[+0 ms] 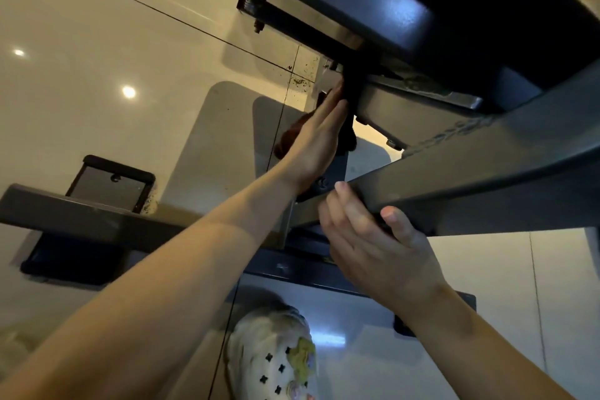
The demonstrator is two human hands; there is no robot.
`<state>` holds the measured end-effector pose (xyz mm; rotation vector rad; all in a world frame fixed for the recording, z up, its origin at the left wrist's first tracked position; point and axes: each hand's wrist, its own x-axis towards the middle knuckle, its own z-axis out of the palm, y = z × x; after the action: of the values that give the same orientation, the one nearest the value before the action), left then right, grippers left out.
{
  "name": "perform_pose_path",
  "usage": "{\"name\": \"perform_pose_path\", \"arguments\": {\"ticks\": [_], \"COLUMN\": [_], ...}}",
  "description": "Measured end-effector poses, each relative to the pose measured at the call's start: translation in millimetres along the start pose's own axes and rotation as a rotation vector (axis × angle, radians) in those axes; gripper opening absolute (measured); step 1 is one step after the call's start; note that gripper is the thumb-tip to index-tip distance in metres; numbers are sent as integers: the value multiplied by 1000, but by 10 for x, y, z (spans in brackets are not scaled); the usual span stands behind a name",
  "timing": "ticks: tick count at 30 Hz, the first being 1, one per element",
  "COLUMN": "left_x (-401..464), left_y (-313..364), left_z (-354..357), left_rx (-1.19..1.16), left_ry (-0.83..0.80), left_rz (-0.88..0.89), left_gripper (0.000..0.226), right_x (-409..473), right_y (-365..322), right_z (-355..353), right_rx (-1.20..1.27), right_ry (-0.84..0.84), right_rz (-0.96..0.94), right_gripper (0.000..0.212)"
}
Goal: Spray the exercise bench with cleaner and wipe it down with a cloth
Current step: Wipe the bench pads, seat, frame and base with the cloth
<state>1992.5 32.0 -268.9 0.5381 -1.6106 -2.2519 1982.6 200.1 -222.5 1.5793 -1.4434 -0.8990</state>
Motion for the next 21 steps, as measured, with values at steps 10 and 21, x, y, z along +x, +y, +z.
{"name": "perform_pose_path", "arguments": {"ticks": [10, 21], "left_x": [-348, 344], "left_y": [317, 135], "left_z": [-72, -15], "left_rx": [33, 110], "left_ry": [-216, -113], "left_rz": [1, -45], "left_gripper": [38, 71], "right_x": [-4, -22], "right_y": [-3, -16], "right_z": [24, 39], "right_rx": [61, 33], "right_ry": [58, 45], "right_rz": [-9, -29], "right_gripper": [45, 57]}}
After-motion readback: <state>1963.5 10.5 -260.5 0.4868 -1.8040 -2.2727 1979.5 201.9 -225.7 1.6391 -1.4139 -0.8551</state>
